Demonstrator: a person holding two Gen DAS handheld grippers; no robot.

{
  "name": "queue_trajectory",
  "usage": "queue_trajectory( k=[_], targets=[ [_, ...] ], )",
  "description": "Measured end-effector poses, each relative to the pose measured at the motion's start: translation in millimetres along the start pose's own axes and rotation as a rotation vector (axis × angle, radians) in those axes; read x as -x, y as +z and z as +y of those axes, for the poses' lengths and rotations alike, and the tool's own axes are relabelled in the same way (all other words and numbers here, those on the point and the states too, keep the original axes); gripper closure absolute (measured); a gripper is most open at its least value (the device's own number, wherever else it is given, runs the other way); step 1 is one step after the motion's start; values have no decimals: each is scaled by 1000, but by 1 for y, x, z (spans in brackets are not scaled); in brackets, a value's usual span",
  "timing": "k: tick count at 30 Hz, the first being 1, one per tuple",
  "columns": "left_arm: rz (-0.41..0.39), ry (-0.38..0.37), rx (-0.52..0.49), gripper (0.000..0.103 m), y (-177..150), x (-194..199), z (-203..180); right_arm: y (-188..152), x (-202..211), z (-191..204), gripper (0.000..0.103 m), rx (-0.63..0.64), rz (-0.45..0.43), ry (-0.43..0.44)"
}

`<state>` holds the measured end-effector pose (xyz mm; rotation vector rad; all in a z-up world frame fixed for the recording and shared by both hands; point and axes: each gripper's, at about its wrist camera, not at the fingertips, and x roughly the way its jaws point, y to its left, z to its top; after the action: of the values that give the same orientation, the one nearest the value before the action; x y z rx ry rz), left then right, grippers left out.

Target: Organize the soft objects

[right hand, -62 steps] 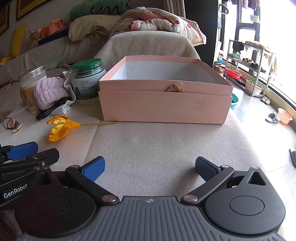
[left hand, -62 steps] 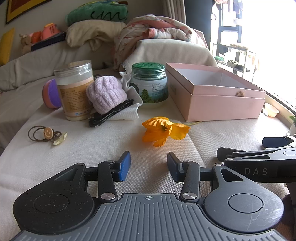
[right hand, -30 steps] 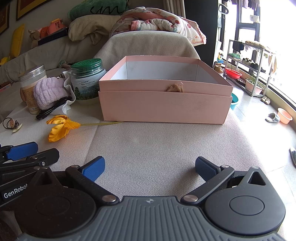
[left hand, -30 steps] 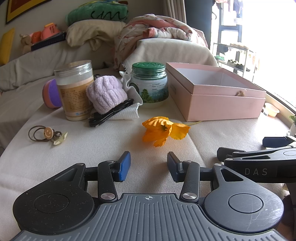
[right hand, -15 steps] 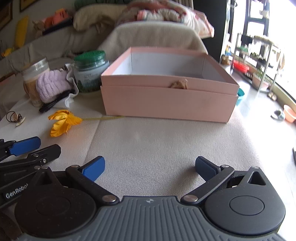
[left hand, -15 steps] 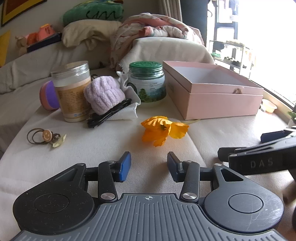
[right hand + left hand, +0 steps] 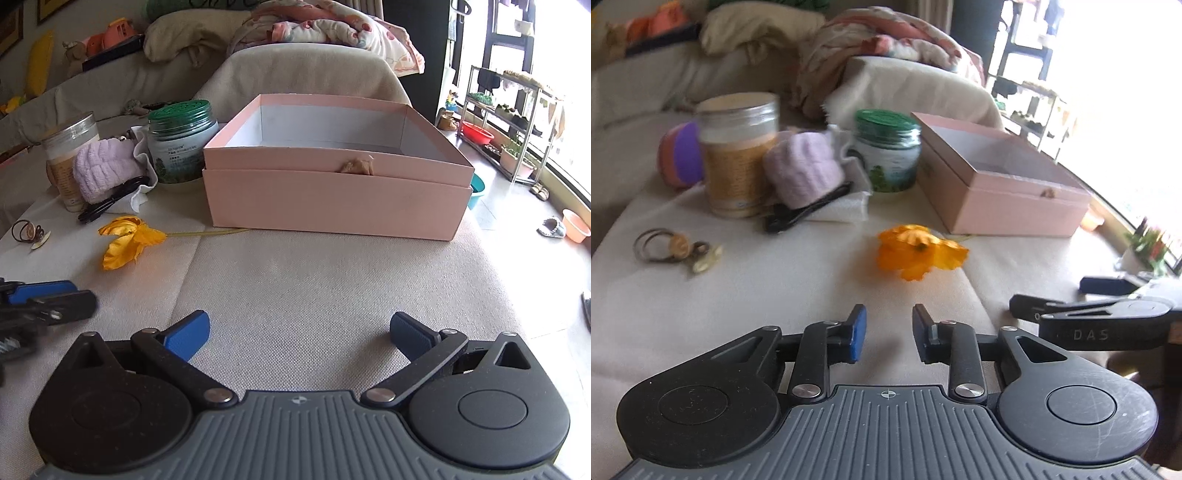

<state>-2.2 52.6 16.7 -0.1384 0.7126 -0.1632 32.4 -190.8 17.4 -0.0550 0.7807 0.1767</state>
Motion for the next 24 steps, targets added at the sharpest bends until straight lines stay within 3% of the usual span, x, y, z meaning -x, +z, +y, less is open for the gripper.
queue_trajectory(
  k=[4,8,10,16,21,24],
  targets=[
    [-104,121,18,72,8,26,33,1,-1,1,0,-1,-2,-2],
    [-220,273,158,72,25,42,91,1,-1,1,0,-1,-3,-2],
    [-220,326,242,72,31,43,114,1,-1,1,0,-1,-3,-2],
    [-70,232,372,72,37,24,145,1,-1,1,0,-2,-3,-3],
    [-35,240,321,72,42,-9,137,1,0,1,0,-2,-3,-3],
    [-60,245,246,72,42,-19,126,1,0,0,0,-2,-3,-3]
  ],
)
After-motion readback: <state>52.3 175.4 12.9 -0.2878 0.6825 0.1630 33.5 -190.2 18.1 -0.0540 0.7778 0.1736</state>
